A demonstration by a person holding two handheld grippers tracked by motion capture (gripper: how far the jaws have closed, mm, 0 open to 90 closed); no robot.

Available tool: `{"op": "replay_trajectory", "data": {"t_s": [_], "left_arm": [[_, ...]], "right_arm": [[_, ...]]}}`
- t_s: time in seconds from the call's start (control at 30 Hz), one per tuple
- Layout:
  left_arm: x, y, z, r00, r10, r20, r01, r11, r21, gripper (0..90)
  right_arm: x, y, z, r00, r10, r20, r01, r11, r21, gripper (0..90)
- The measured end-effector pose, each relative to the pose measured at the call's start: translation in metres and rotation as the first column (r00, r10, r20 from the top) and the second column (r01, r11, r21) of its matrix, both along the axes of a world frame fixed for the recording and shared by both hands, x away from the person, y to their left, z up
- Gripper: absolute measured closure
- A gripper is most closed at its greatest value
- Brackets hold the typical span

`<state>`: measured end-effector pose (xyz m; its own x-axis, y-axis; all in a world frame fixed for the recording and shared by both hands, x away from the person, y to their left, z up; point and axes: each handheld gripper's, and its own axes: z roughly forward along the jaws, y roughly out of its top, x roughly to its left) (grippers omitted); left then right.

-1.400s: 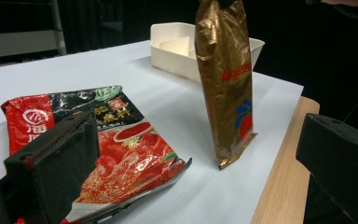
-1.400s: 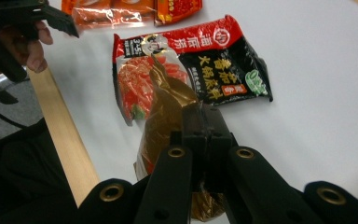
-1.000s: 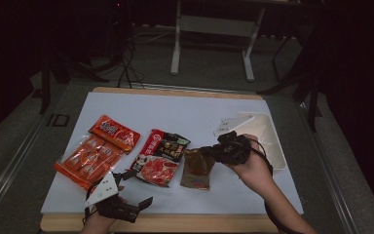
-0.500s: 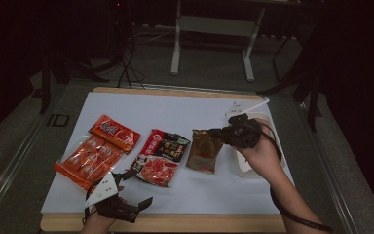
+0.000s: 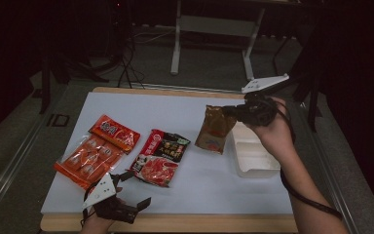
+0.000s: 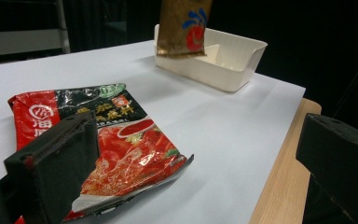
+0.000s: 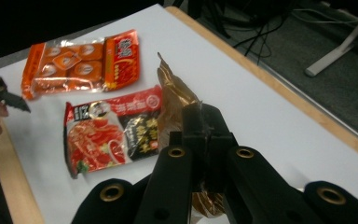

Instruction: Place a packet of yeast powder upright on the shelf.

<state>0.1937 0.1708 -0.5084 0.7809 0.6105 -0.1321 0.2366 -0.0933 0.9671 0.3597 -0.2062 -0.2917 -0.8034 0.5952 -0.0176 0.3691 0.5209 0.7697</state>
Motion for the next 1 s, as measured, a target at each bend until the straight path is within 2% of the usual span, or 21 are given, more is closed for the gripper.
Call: {"op": "replay_trajectory", "data": {"t_s": [0.27, 0.3, 0.5, 0.83, 1.0], "left_arm": [[-0.004, 0.003, -0.001, 0.9998, 0.018, -0.005, -0.018, 0.9998, 0.001, 0.0], [-0.004, 0.003, -0.001, 0.9998, 0.019, -0.005, -0.019, 0.9998, 0.002, 0.0], [-0.007, 0.005, -0.002, 0.9995, 0.032, -0.007, -0.032, 0.9995, 0.003, 0.0], [-0.011, 0.008, -0.003, 0.9985, 0.052, -0.014, -0.052, 0.9986, 0.011, 0.0], [-0.013, 0.010, -0.004, 0.9975, 0.068, -0.020, -0.068, 0.9977, 0.009, 0.0]], "right_arm": [[0.019, -0.015, 0.020, 0.9985, -0.048, 0.027, 0.049, 0.9987, -0.016, 90.0], [0.025, -0.021, 0.028, 0.9967, -0.069, 0.043, 0.070, 0.9973, -0.021, 90.0], [0.037, -0.036, 0.041, 0.9920, -0.104, 0.072, 0.106, 0.9943, -0.015, 90.0], [0.060, -0.061, 0.046, 0.9819, -0.169, 0.085, 0.169, 0.9856, 0.001, 90.0], [0.078, -0.078, 0.038, 0.9746, -0.212, 0.072, 0.213, 0.9769, -0.008, 90.0]]}}
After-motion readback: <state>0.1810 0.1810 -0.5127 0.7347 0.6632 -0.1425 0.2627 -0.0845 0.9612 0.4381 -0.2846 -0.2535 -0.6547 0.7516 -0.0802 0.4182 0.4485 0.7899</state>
